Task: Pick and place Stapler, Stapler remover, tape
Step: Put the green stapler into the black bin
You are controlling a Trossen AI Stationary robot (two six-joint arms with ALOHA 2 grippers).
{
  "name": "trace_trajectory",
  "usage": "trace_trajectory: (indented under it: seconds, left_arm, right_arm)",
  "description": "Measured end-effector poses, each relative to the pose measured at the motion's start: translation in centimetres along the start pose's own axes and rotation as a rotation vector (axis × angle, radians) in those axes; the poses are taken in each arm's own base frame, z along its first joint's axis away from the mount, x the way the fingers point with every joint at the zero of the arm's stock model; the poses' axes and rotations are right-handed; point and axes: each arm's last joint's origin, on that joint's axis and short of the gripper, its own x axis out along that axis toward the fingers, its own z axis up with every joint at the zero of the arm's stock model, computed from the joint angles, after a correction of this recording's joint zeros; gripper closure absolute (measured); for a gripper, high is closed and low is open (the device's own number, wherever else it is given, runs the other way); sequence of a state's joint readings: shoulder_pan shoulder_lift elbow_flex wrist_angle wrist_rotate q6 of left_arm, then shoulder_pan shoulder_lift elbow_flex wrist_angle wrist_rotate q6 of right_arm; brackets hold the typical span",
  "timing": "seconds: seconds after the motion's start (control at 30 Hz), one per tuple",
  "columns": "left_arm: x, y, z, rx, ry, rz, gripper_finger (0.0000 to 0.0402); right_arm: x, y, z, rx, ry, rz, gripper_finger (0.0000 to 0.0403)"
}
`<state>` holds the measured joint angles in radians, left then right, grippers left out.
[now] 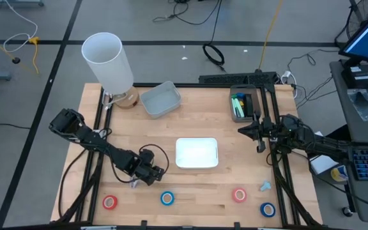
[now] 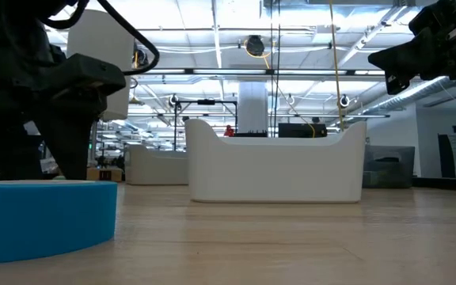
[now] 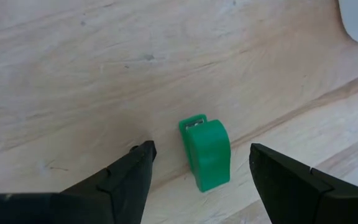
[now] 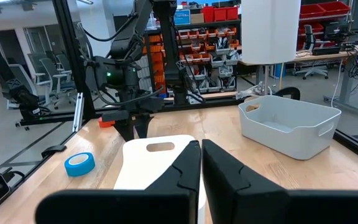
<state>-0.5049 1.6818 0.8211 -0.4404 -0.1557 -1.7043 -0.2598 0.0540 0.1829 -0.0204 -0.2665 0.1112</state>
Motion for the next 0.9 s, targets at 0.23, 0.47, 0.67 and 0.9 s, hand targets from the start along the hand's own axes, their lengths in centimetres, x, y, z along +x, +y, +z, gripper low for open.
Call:
trace_trajectory:
  seconds: [0.23, 0.47, 0.67, 0.9]
  left_arm:
    - [-0.12, -0.04, -0.12, 0.002, 0.043, 0.028, 0.0133]
    - [-0.7, -0.69, -0.27, 0.011, 0.091, 0.049, 0.0133]
    - [-0.73, -0.46, -0.29, 0.02, 0.106, 0.076, 0.0133]
    - [-0.73, -0.36, -0.25, 0.021, 0.088, 0.084, 0.0142]
  right_arm:
    - [0.0, 0.0, -0.01, 0.0, 0.0, 0.0, 0.0396]
    - [0.0, -0.01, -0.01, 0.0, 0.0, -0.001, 0.0395]
    - [0.0, -0.01, -0.01, 0.0, 0.0, -0.001, 0.0395]
    - [0.01, 0.0, -0.01, 0.0, 0.0, -0.001, 0.0396]
